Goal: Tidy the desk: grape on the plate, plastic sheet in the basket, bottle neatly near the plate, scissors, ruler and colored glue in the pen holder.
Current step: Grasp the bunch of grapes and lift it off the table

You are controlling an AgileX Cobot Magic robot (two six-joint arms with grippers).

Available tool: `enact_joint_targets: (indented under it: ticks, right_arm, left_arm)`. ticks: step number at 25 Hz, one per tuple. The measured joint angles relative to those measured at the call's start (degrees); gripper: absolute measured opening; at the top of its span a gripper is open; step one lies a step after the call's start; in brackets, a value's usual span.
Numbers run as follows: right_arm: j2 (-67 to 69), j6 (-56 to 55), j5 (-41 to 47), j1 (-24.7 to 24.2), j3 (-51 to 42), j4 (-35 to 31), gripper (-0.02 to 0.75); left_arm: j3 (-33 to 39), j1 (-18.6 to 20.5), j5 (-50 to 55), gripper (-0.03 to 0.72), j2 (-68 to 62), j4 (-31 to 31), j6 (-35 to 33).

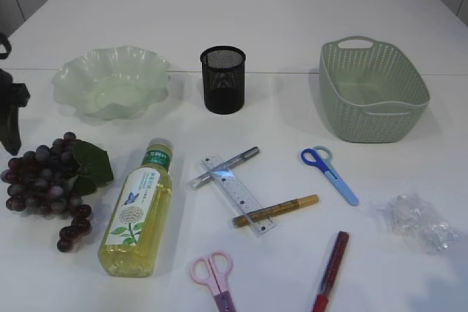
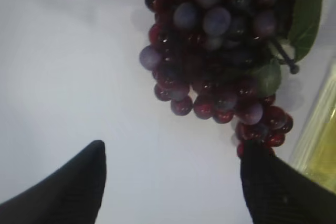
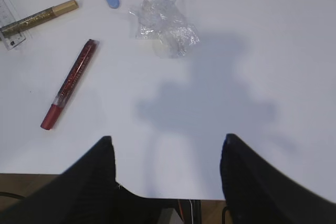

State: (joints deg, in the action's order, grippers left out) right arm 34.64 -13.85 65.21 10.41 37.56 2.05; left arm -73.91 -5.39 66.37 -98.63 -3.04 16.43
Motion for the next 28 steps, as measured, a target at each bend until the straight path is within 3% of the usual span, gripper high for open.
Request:
enact_joint_targets:
  ticks: [7,28]
  right_arm:
    - [1.0,-0.1,-0.4,0.0,1.8,-0.2,0.493]
    - [1.0,-0.1,-2.1,0.0,2.4,0.1,0.492]
  left_arm:
    - [-0.9,0.0,-3.2,0.582,-6.1,4.4,0.0]
    - [-1.6,2.1,-9.6,0.582,-11.3,4.6,5.0]
